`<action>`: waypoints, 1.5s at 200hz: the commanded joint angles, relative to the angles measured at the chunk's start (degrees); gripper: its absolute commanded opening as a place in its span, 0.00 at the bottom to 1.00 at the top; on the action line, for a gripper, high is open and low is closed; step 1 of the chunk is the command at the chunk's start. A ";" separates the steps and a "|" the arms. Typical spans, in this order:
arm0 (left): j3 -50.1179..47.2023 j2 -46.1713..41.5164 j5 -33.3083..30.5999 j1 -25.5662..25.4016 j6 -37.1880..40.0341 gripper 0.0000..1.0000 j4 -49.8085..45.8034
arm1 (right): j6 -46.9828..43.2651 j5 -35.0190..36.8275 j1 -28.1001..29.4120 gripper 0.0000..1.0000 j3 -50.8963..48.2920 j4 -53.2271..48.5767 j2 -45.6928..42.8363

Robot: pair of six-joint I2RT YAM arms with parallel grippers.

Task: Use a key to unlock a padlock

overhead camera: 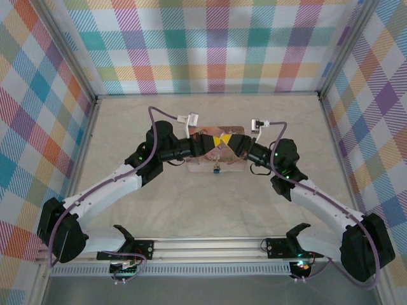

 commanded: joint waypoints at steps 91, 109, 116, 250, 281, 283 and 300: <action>23.68 8.69 1.26 -0.81 27.01 0.00 -59.04 | -27.14 7.76 -3.48 0.49 -0.78 -37.75 -16.17; 24.94 9.90 3.48 -0.92 31.62 0.00 -62.55 | -30.16 3.89 -3.49 0.47 -1.25 -36.35 -15.61; 25.17 10.07 4.48 -0.94 33.39 0.00 -63.18 | -31.73 0.63 -3.86 0.50 0.18 -37.93 -14.68; 24.71 5.73 17.19 -1.03 40.76 0.00 -57.60 | -32.73 -32.39 -3.77 0.48 4.95 -29.89 -2.73; 24.79 5.85 18.10 -1.27 40.54 0.00 -57.63 | -31.77 -31.67 -3.02 0.51 4.95 -27.42 -3.70; 24.76 5.85 18.10 -1.29 40.57 0.00 -57.67 | -31.67 -31.66 -3.01 0.51 4.96 -27.22 -3.77; 24.68 5.85 18.10 -1.63 40.58 0.00 -57.76 | -31.58 -31.83 -2.44 0.51 5.72 -27.19 -3.75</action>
